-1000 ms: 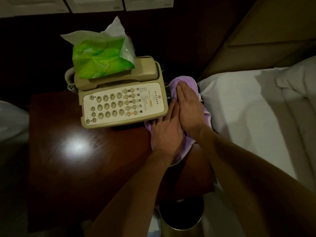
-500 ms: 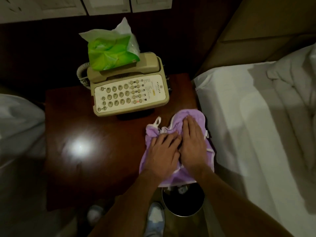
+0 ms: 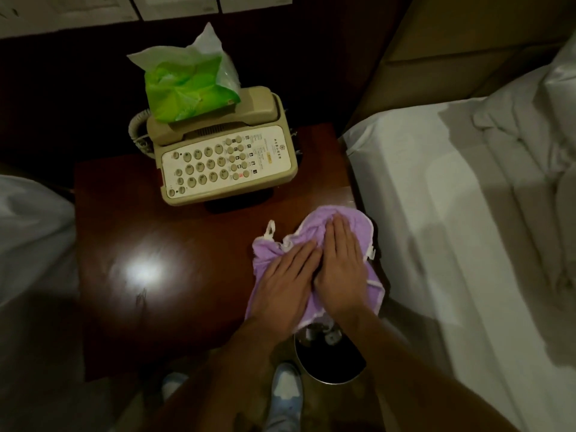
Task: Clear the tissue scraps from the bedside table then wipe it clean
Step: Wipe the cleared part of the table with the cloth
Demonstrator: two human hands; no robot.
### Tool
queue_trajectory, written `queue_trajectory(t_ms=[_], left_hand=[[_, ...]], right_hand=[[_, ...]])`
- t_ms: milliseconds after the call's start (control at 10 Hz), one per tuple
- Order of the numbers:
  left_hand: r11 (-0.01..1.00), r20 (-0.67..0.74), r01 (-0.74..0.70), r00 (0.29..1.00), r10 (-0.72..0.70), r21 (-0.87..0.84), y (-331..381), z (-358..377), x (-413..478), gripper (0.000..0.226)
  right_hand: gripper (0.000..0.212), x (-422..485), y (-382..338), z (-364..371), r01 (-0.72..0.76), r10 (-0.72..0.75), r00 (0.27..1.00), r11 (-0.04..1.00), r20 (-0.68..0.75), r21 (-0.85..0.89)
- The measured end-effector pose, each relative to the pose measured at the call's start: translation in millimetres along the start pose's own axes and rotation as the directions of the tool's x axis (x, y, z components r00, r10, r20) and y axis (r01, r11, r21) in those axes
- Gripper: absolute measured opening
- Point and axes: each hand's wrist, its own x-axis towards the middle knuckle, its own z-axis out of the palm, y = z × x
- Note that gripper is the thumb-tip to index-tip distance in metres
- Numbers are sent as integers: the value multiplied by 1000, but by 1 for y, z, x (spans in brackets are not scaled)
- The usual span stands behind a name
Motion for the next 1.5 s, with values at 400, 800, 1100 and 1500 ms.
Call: queue_trajectory(t_ms=[400, 800, 1100, 1500], left_hand=[[908, -103, 332, 924, -367, -258, -25, -29, 142, 68], [909, -87, 414, 905, -417, -43, -21, -1, 160, 69], [989, -8, 138, 990, -137, 48, -28, -11, 107, 69], [987, 216, -53, 976, 20, 151, -6, -18, -15, 69]], right_hand=[[51, 178, -28, -34, 154, -142, 988, 931, -59, 332], [51, 226, -10, -42, 410, -413, 907, 911, 84, 46], [54, 152, 5, -21, 339, -339, 938, 941, 69, -1], [71, 2, -9, -2, 173, -167, 979, 984, 120, -49]])
